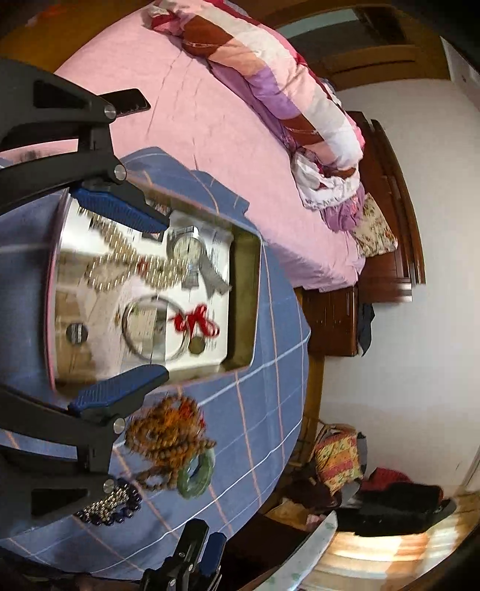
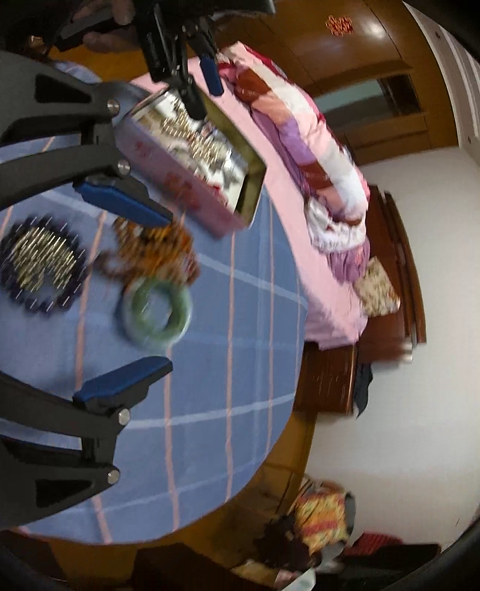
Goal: Organize jewelry
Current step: 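Move the right tool over the purple bead bracelet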
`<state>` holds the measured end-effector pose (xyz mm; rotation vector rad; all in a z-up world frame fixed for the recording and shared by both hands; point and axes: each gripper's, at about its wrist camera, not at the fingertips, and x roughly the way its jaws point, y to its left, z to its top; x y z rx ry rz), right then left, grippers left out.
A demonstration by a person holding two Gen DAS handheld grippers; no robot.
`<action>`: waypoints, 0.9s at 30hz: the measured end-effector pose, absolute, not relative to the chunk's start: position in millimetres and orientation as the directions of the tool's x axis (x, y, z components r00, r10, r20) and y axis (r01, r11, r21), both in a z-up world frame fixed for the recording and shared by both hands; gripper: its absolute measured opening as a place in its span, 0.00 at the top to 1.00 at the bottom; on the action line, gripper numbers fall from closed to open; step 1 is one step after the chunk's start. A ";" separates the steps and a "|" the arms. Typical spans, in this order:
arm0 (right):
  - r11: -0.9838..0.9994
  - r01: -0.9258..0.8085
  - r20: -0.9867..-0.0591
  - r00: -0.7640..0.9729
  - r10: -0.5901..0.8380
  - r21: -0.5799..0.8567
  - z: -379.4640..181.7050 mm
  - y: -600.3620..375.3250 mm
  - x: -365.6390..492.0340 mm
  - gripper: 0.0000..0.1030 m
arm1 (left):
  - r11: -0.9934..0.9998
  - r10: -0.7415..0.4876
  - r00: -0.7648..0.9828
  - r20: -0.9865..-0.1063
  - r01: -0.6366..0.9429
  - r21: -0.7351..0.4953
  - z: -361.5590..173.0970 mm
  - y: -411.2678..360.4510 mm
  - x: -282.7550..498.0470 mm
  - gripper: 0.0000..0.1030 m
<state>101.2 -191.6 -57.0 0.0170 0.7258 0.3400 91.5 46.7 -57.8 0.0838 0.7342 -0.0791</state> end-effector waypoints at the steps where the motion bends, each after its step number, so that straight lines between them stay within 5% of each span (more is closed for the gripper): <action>1: 0.947 -0.291 -0.652 0.694 0.305 0.134 -59.2 -196.2 98.6 0.27 | 0.993 -0.037 0.740 -0.672 0.103 0.058 -58.0 42.3 90.0 0.28; 9: 0.955 -0.269 -0.691 0.666 0.279 0.127 -85.0 -216.7 76.7 0.28 | 0.989 -0.015 0.755 -0.656 0.106 0.099 -59.5 9.7 70.7 0.28; 13: 0.952 -0.284 -0.720 0.638 0.275 0.112 -96.6 -214.5 70.8 0.49 | 0.989 -0.031 0.743 -0.669 0.118 0.085 -65.5 1.7 63.1 0.28; 23: 0.940 -0.334 -0.762 0.588 0.269 0.074 -114.2 -199.8 69.1 0.65 | 0.985 -0.031 0.729 -0.683 0.140 0.105 -76.7 -16.8 56.3 0.28; 27: 0.934 -0.356 -0.778 0.579 0.244 0.028 -116.8 -191.2 69.3 0.84 | 0.983 -0.038 0.723 -0.689 0.150 0.103 -79.8 -19.9 55.6 0.28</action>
